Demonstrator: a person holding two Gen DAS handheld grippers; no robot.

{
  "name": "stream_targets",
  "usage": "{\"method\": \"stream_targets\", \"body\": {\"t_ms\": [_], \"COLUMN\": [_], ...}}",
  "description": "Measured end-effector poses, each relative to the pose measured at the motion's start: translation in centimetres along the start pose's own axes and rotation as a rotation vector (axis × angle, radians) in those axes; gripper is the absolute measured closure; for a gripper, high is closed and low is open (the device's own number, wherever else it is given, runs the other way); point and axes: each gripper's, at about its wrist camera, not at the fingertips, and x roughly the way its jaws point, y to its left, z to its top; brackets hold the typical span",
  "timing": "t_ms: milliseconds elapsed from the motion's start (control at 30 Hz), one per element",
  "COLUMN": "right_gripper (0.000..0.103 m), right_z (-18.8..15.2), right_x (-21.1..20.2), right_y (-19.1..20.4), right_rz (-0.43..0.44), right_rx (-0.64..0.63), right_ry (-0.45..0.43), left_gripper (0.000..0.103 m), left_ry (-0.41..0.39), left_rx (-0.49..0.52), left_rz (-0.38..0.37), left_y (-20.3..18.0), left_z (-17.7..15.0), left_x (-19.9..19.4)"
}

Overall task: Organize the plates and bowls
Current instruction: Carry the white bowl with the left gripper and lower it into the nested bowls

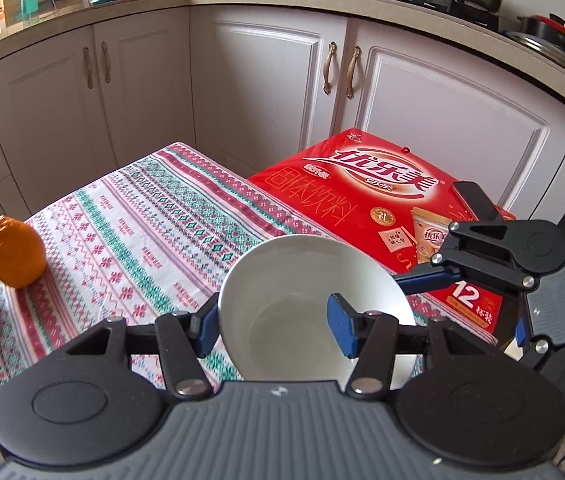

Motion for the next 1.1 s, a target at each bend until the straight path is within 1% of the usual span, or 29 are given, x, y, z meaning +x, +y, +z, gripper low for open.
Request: {"method": "stream_targets", "body": {"t_ms": [233,467,800,1100], "right_gripper": [0.022,0.022,0.022,0.022], "right_z": [0.5,0.8,0.4,0.1], "right_x": [-0.9,-0.5,0.8,1.5], "right_y": [2.3,4.3,6.2,6.7], "right_rz": [0.032,0.081,0.127,0.143], "right_rx": [-0.039,-0.062,-0.088,-0.09], "right_ry": [-0.014,-0.01,0.031,0.053], "left_gripper": [0.049,0.048,0.048,0.048], "left_ry": [-0.015,-0.017,-0.006,0.01], "left_rx": [-0.033,-0.069,-0.126,-0.143], "left_rz": [0.03,0.059,0.061,0.063], "left_y": [0.4,1.1,2.2,2.6], "left_z": [-1.7,-3.7,-6.5,-7.6], "left_x": [-2.5,-4.1,-4.3,-3.9]}}
